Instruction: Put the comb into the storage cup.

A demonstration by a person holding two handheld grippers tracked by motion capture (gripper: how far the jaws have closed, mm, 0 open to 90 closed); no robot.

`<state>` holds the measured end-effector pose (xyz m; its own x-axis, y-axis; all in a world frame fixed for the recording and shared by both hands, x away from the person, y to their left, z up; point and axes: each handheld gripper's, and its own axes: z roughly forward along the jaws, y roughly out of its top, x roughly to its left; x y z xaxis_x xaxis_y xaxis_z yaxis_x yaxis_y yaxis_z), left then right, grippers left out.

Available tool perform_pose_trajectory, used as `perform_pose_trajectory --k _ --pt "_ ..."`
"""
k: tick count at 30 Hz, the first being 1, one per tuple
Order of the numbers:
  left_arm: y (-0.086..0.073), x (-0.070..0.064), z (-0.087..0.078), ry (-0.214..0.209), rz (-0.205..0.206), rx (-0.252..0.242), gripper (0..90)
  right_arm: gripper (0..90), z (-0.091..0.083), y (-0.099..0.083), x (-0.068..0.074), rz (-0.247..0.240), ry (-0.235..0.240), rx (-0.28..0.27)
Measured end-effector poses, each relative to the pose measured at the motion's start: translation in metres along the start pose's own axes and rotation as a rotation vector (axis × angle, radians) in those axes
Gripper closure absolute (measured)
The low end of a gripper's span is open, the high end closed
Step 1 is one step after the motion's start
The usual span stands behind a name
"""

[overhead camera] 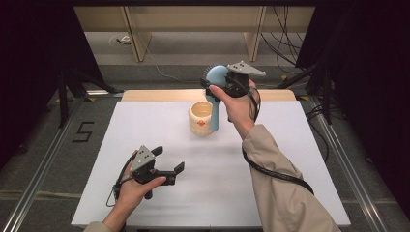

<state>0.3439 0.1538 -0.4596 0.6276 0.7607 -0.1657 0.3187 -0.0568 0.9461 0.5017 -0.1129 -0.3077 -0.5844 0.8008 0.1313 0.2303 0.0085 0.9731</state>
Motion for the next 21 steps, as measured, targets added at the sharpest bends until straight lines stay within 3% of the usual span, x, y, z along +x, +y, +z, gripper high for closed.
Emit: perform_pose_trajectory --k 21 --pt "0.0010 0.0005 -0.0009 0.007 -0.002 -0.004 0.0 21.1 -0.0002 0.0069 0.0010 -0.010 -0.009 -0.002"
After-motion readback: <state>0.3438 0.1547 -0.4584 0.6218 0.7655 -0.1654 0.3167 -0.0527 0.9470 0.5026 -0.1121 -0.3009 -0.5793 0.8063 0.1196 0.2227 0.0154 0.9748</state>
